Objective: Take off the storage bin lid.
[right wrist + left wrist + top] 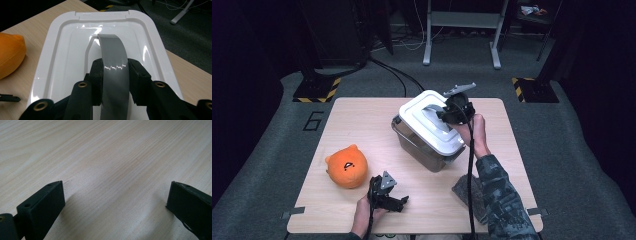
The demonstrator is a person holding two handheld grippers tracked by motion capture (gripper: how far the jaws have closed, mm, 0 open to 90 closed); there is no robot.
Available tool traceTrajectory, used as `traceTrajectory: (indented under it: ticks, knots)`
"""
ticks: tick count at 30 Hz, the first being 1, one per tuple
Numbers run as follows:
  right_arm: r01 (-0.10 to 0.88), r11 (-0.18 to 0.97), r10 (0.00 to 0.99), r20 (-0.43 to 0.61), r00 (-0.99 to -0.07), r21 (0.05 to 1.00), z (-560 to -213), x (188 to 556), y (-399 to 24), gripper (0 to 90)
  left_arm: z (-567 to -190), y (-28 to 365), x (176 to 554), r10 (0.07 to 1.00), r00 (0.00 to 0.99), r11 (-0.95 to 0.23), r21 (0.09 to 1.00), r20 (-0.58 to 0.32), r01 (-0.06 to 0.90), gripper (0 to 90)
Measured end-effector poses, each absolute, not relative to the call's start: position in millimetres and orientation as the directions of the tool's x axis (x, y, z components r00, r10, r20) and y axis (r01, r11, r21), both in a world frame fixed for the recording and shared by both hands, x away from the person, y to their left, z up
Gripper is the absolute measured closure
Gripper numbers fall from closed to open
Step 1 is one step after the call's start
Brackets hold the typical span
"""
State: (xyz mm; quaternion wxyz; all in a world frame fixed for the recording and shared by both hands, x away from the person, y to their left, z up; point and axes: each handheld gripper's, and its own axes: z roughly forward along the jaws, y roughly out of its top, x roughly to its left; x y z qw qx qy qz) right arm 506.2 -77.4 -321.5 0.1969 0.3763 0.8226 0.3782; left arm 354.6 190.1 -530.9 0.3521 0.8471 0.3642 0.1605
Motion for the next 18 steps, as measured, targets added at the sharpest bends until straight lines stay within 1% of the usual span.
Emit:
traceTrajectory:
  ticks: [18]
  knots:
    - [0.493,0.375,0.829,-0.046,-0.557,0.785,-304,506,-116,66.8,-531,190,355,0.731,0.682,-0.486,0.714,0.016,0.504,1.1]
